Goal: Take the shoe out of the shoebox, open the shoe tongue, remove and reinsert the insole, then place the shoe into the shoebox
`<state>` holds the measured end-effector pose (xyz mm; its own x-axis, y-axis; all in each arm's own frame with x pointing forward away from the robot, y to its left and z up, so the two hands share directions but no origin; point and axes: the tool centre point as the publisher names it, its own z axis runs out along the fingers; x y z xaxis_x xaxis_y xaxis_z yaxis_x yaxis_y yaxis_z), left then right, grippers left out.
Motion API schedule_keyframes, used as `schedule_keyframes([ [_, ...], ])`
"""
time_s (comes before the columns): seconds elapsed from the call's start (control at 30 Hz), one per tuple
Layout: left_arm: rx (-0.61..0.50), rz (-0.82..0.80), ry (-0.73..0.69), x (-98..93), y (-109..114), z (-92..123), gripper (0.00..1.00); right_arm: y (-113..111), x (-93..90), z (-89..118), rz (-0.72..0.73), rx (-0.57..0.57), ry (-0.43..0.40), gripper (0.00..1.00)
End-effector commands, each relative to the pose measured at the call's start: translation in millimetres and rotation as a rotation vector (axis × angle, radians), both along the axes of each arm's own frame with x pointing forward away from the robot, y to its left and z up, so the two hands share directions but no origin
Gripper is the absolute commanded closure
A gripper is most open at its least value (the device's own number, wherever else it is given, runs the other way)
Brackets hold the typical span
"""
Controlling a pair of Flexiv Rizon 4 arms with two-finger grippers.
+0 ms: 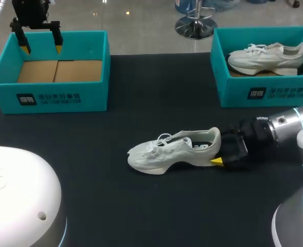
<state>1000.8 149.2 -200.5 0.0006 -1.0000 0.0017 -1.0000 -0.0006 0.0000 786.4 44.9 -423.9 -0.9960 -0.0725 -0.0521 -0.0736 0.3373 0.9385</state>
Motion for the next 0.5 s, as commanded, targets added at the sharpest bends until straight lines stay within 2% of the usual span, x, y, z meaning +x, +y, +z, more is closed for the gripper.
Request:
schedule_keyframes([
  [0.03, 0.001, 0.000, 0.000, -0.3, 0.1, 0.1, 0.00, 4.6, 0.6, 1.2, 0.004, 0.002, 0.000, 0.00],
  [0.4, 0.001, 0.000, 0.000, -0.3, 0.1, 0.1, 0.00, 6.0, -4.5, 3.1, 0.018, 0.001, 0.007, 0.00],
  [0.43, 0.001, 0.000, 0.000, -0.3, 0.1, 0.1, 0.00, 6.4, -4.9, 2.8, 0.019, 0.002, 0.006, 0.51],
  [0.5, 0.001, 0.000, 0.000, -0.3, 0.1, 0.1, 0.00, 8.2, -5.3, 2.2, 0.022, 0.003, 0.004, 1.00],
])
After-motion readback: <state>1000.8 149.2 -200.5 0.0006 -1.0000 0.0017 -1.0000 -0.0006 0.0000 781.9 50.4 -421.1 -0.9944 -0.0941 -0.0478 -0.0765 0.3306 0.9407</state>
